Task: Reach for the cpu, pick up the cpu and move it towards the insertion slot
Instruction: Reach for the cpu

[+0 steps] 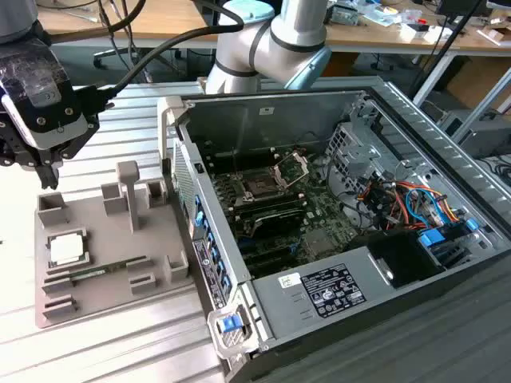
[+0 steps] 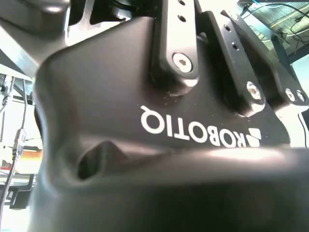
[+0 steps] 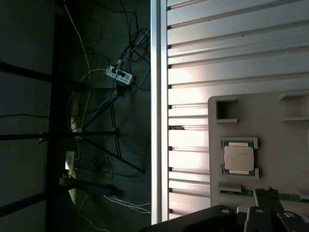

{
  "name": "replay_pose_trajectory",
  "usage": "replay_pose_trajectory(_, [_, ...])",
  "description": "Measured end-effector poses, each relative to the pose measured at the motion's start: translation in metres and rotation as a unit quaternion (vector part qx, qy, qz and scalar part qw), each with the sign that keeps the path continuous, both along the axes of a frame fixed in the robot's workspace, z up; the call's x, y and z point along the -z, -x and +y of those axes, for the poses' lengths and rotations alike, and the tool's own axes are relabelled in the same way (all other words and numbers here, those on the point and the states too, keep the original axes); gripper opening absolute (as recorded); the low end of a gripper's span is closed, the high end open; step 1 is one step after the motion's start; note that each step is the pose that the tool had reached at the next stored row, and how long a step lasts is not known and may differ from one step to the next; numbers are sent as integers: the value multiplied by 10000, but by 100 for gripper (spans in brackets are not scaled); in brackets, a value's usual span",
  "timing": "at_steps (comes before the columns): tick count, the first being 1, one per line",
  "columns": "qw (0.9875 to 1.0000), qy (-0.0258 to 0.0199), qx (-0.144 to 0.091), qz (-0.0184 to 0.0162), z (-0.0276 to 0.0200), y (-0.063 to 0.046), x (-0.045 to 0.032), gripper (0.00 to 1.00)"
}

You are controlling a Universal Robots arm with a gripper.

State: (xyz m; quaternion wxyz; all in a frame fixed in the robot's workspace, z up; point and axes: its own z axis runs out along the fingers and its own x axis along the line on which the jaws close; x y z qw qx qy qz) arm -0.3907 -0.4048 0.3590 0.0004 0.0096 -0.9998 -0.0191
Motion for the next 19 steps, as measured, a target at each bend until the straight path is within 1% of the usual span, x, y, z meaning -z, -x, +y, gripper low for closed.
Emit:
replay_pose_trajectory(7, [10000,0,0,0,0,1,16,10])
replay_pose_trajectory(9, [10000,0,0,0,0,1,210,10])
replay_pose_trajectory(19, [10000,0,0,0,0,0,226,10])
